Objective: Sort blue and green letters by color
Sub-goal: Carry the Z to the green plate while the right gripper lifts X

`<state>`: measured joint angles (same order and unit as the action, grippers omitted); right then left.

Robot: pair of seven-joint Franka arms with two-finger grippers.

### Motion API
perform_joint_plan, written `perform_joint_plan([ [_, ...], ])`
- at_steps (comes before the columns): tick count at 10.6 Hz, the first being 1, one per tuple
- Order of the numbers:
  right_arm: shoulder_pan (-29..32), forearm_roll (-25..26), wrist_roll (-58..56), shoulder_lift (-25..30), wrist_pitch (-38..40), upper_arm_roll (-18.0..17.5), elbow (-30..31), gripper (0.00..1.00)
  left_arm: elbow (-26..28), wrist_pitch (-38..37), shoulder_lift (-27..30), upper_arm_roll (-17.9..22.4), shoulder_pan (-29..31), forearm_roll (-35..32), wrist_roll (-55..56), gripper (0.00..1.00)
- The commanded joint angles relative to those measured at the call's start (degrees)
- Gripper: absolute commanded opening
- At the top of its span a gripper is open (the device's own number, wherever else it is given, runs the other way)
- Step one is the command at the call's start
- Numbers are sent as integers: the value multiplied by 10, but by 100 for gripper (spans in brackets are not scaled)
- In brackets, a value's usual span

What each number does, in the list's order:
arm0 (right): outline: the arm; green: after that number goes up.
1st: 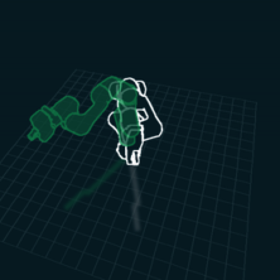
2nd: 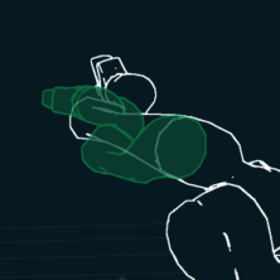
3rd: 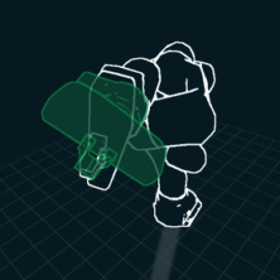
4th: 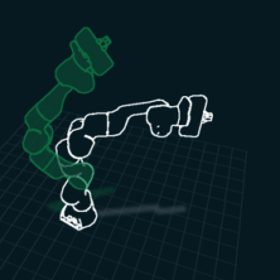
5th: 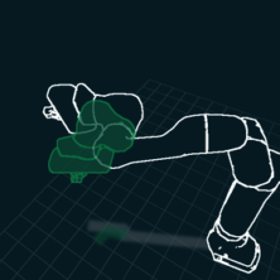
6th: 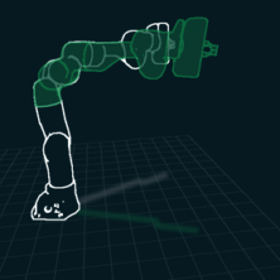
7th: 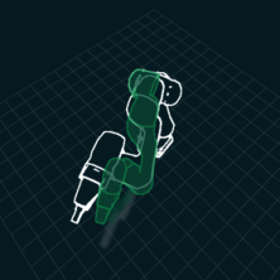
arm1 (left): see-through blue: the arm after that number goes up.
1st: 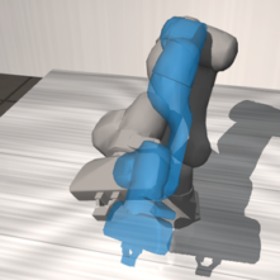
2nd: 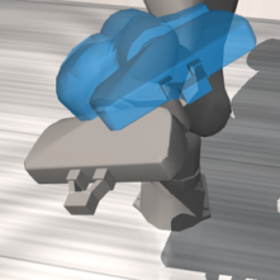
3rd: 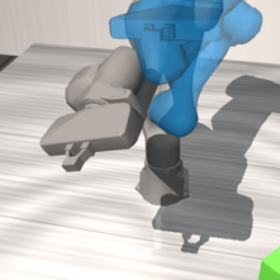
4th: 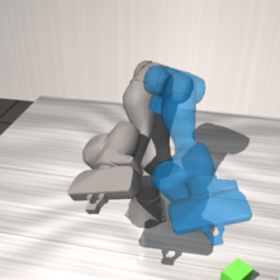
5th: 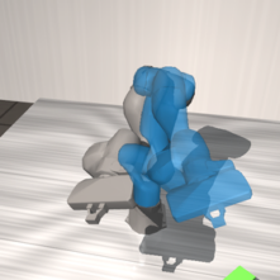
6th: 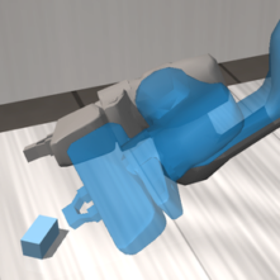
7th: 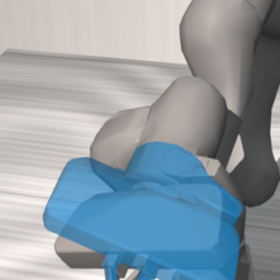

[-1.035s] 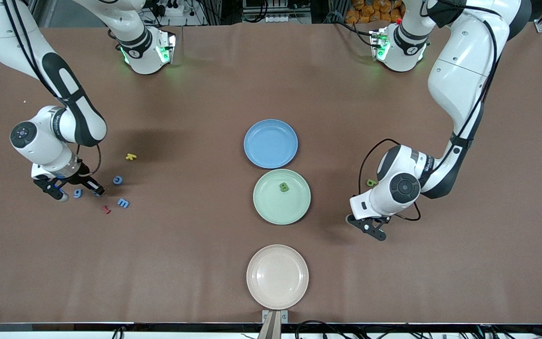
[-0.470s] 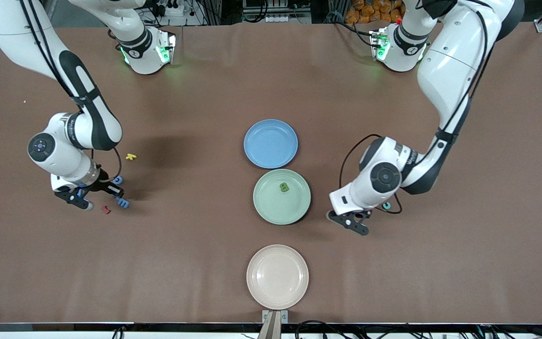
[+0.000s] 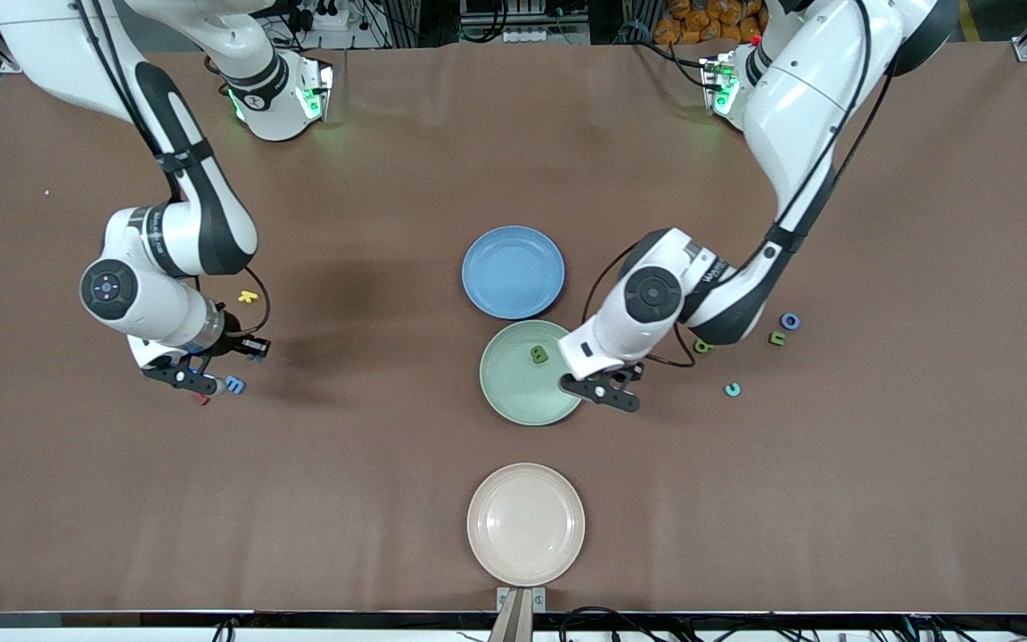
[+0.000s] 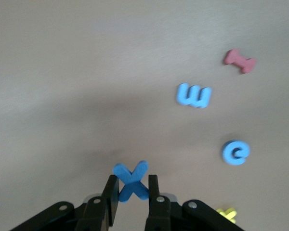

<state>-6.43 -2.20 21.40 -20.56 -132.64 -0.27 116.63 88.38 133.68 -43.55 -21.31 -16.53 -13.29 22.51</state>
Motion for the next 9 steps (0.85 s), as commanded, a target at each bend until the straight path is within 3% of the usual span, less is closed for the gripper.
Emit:
perform_joint_plan([
  [1, -70, 3, 76, 8, 5, 3, -1, 17, -4, -1, -1, 3, -25, -9, 69, 0],
  [3, -110, 2, 89, 9, 7, 3, -4, 16, -13, -1, -8, 9, -42, -10, 86, 0],
  [4, -132, 1, 90, 9, 8, 2, -4, 16, -13, -1, -8, 10, -40, -10, 83, 34],
  [5, -158, -3, 95, 9, 9, 2, -3, 16, -13, -1, -7, 10, -40, -12, 83, 79],
  [6, -189, -3, 125, 7, 8, 3, -4, 16, -13, -2, -5, 10, -40, -14, 83, 100],
  [9, -272, -3, 194, 6, 5, 3, -4, 16, -11, -3, 13, 11, -26, -17, 80, 100],
])
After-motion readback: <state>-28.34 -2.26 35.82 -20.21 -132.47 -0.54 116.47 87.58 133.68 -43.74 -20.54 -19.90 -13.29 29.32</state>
